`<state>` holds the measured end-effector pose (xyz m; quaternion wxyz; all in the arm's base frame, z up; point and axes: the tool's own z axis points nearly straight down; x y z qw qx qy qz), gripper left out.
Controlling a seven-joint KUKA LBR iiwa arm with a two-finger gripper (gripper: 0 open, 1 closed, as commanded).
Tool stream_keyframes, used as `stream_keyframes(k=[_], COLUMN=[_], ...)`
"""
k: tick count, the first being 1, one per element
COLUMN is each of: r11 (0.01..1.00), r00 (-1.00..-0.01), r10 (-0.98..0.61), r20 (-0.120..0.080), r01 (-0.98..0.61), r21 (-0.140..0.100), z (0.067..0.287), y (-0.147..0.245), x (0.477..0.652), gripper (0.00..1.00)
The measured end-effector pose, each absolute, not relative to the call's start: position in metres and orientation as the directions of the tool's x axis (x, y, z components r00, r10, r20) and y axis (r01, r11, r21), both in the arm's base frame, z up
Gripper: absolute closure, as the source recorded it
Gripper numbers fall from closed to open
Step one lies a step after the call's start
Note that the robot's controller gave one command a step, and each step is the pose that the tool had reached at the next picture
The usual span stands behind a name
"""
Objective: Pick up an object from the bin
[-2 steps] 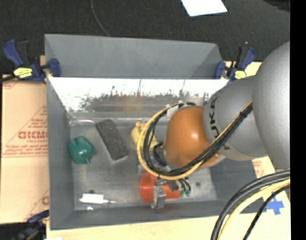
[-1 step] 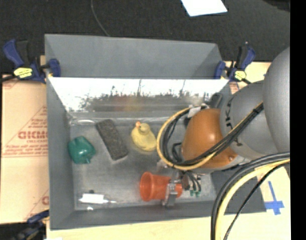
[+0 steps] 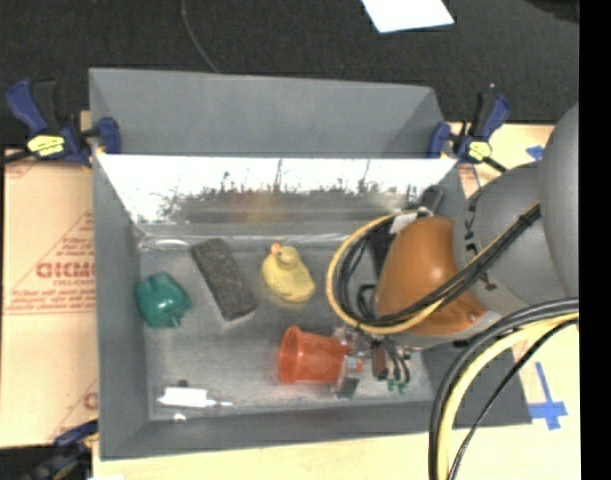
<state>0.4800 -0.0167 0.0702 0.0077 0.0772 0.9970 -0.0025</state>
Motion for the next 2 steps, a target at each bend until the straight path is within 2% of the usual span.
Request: stream_keyframes(k=[1,2], r11=[0.988,0.989], r00=[-0.988,-0.989], r10=[0.153,0.151], r20=[-0.016,-0.009], r01=[0.153,0.151], r21=[-0.004,-0.004], z=[0.070,0.121], y=[-0.017,-0.017], x=[0.480,0.478], gripper=[1.00,1.00])
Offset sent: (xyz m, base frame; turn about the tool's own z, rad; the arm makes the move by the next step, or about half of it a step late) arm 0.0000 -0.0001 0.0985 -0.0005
